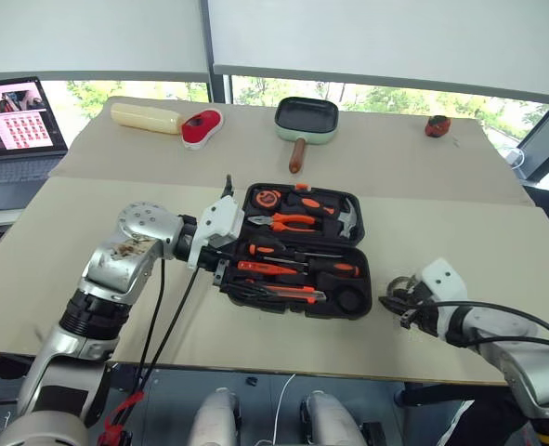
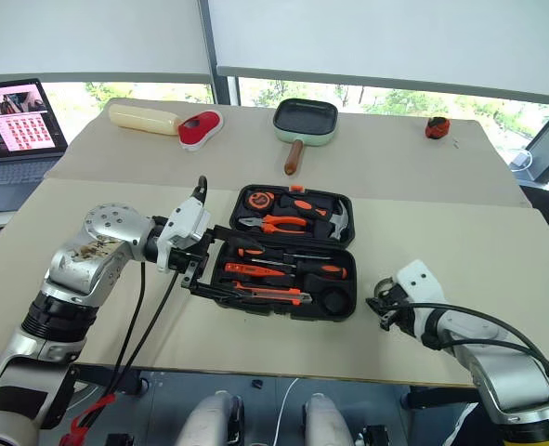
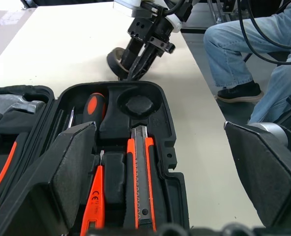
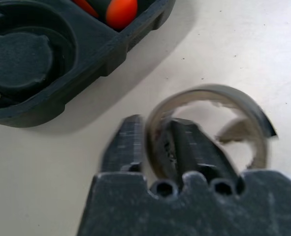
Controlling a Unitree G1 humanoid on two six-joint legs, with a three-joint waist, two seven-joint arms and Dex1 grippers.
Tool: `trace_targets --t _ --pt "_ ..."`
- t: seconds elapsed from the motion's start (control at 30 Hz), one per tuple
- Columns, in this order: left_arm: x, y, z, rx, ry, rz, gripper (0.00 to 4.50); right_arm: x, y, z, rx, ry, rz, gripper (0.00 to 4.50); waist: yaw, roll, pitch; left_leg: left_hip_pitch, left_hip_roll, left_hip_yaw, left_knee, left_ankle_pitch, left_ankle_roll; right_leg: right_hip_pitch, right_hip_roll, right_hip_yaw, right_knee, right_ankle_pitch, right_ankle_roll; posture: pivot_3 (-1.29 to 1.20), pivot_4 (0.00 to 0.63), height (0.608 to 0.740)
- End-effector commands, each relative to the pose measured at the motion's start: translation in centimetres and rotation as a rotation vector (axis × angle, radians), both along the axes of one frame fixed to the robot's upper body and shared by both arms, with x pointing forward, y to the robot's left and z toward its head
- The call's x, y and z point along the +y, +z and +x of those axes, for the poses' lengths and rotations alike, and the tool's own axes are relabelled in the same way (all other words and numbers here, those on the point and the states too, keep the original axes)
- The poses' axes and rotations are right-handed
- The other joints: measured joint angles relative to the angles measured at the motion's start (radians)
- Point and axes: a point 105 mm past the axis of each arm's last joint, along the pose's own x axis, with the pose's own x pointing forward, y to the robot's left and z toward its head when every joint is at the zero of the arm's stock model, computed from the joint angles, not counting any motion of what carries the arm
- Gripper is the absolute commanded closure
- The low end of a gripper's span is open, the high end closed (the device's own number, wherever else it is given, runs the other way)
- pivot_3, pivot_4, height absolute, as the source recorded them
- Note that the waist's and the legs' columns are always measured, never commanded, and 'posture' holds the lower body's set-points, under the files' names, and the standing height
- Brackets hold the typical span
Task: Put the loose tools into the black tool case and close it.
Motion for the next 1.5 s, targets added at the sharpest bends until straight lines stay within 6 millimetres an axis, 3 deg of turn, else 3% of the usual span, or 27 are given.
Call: trace_targets --t 0.03,0.1,0.2,0.37,0.73,0.9,1.17,1.27,1.33,1.5 --pt "0.0 0.7 -0.2 -0.049 -0.012 -0.005 0.00 -0.4 2.1 -0.2 -0.057 0.020 -0.028 4.46 0.001 0.000 0.000 0.000 0.000 0.000 0.000 0.000 0.000 0.000 0.000 0.000 0.000 0.000 0.000 0.00 0.150 0.740" --pt "0.0 0.5 -0.4 -0.054 -0.022 0.008 0.00 1.7 4.3 -0.7 -0.099 0.139 0.030 4.46 0.001 0.000 0.000 0.000 0.000 0.000 0.000 0.000 0.000 0.000 0.000 0.000 0.000 0.000 0.000 0.00 0.150 0.740" --pt "0.1 0.2 -0.5 -0.062 -0.032 0.024 0.00 4.5 5.9 -2.1 -0.095 0.298 0.092 4.46 -0.002 0.001 0.001 0.000 0.000 0.000 0.000 0.000 0.000 -0.001 0.000 0.001 0.000 0.000 0.000 0.00 0.150 0.740" --pt "0.0 -0.1 -0.5 -0.066 -0.036 0.033 0.00 7.7 5.2 -3.4 -0.032 0.458 0.061 4.46 -0.004 0.001 0.001 0.000 0.001 0.000 0.000 0.000 0.000 0.000 0.001 0.000 0.000 0.000 0.000 0.00 0.150 0.740" --pt "0.1 -0.4 -0.4 -0.071 -0.019 0.034 0.00 7.5 2.5 -2.2 0.026 0.448 -0.024 4.46 0.000 0.001 0.001 0.000 0.000 0.000 0.000 0.000 0.000 -0.001 0.000 0.000 0.000 0.000 0.000 0.00 0.150 0.740" --pt "0.0 -0.3 -0.3 -0.074 -0.013 0.029 0.00 7.9 2.8 -2.4 0.028 0.483 -0.017 4.46 0.004 0.000 0.001 0.000 0.000 0.000 0.000 0.000 0.000 -0.001 0.000 0.000 0.000 0.000 0.000 0.00 0.150 0.740" --pt "0.1 -0.2 0.0 -0.080 -0.005 0.027 0.00 8.8 4.6 -3.9 0.027 0.548 0.006 1.83 0.004 0.001 0.001 0.000 0.001 0.000 0.000 0.000 0.000 -0.001 0.000 0.000 0.000 0.000 0.000 0.00 0.150 0.740" --pt "0.1 -0.1 0.3 -0.085 0.003 0.025 0.00 8.6 5.3 -4.1 0.008 0.548 -0.007 0.66 0.005 0.000 0.001 0.000 0.000 0.000 0.000 0.000 0.000 -0.001 0.000 0.000 0.000 0.000 0.000 0.00 0.150 0.740" --pt "0.4 -0.1 0.7 -0.086 0.032 0.024 0.00 8.1 6.2 -3.8 -0.013 0.524 0.004 0.12 0.005 0.000 0.001 0.000 0.001 0.000 0.000 0.000 0.000 -0.001 0.000 0.000 0.000 0.000 0.000 0.00 0.150 0.740" --pt "3.9 -0.7 4.0 -0.085 0.301 -0.011 0.00 3.8 7.5 -0.8 -0.079 0.307 0.013 0.05 0.005 0.000 0.001 0.000 0.000 0.000 0.000 0.000 0.000 -0.001 0.000 0.000 0.000 0.000 0.000 0.00 0.150 0.740"
